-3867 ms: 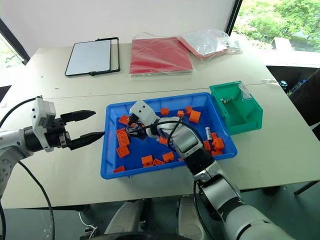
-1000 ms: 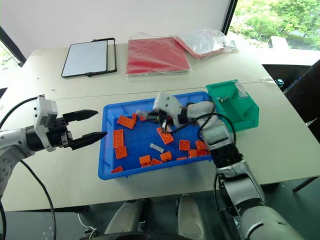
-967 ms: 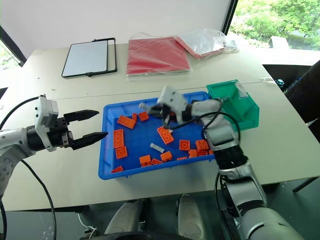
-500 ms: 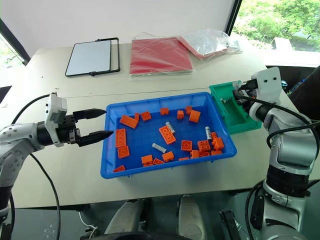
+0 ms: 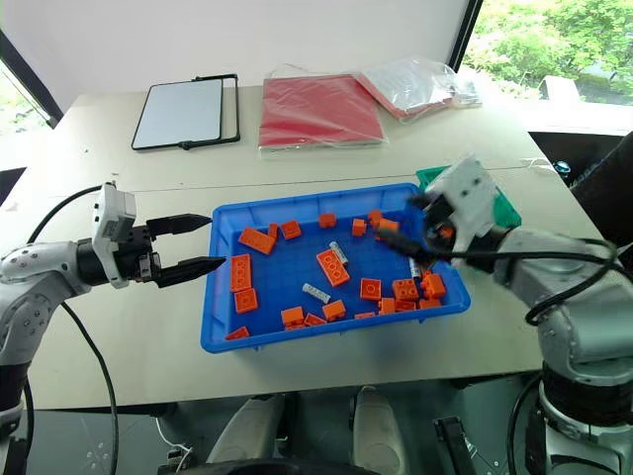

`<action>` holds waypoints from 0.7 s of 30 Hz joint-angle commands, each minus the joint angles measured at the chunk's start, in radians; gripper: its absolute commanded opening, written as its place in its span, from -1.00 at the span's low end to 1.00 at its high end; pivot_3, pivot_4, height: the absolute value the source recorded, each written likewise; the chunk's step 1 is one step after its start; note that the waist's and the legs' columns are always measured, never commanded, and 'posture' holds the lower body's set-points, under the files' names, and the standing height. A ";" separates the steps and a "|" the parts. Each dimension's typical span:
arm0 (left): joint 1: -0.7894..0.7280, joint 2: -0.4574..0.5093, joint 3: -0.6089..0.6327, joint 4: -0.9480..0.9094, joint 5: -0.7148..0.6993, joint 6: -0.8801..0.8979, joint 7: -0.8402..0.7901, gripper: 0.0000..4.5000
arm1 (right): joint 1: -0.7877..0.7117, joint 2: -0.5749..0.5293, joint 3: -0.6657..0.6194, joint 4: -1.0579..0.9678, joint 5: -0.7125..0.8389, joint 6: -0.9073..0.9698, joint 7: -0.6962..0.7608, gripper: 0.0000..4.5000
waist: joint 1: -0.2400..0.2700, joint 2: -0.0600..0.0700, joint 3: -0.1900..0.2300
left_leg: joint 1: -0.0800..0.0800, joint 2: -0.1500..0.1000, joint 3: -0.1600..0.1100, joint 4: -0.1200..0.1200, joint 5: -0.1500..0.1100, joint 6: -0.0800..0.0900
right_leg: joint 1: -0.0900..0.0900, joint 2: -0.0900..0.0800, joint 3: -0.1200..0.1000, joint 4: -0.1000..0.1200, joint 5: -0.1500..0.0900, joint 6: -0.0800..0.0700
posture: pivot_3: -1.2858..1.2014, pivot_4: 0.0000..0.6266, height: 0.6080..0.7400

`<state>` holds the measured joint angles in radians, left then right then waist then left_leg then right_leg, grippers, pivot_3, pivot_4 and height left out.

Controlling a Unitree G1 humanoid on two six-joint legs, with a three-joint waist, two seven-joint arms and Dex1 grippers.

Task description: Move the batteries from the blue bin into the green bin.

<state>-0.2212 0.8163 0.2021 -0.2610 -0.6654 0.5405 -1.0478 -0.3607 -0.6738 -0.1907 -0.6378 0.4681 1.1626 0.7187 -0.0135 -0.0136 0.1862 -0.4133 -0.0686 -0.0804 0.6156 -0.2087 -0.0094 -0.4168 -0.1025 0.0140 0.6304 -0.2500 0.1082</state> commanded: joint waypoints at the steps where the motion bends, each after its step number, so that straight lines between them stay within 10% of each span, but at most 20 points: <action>1: 0.000 0.010 0.020 -0.044 -0.017 0.005 0.001 1.00 | -0.016 0.015 0.155 -0.011 0.016 0.019 -0.027 0.79 | 0.000 0.000 0.000 | 0.000 0.000 0.000 0.000 0.000 0.000 | 0.000 0.000 0.000 0.000 0.000 0.000 | 0.03 -0.52 0.87; 18: 0.037 0.043 0.075 -0.087 -0.043 0.044 0.013 1.00 | -0.157 0.177 0.596 0.299 -0.075 -0.100 -0.034 0.79 | 0.000 0.000 0.000 | 0.000 -0.001 -0.001 0.000 0.000 0.000 | -0.001 0.001 0.000 0.000 0.001 0.002 | 0.03 -0.52 0.87; 21: 0.042 0.042 0.083 -0.097 -0.048 0.050 0.021 1.00 | -0.148 0.160 0.610 0.350 -0.121 -0.148 -0.041 0.39 | 0.000 0.000 0.000 | 0.000 -0.001 -0.001 -0.001 0.000 0.000 | -0.001 0.001 0.000 0.000 0.002 0.004 | 0.03 -0.52 0.87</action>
<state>-0.1789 0.8443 0.2513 -0.3237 -0.6906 0.5865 -1.0326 -0.5189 -0.5019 0.4005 -0.3131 0.3681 1.0261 0.6755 -0.0136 -0.0140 0.1860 -0.4134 -0.0696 -0.0812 0.6145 -0.2087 -0.0096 -0.4183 -0.1010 0.0136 0.6308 -0.2479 0.1119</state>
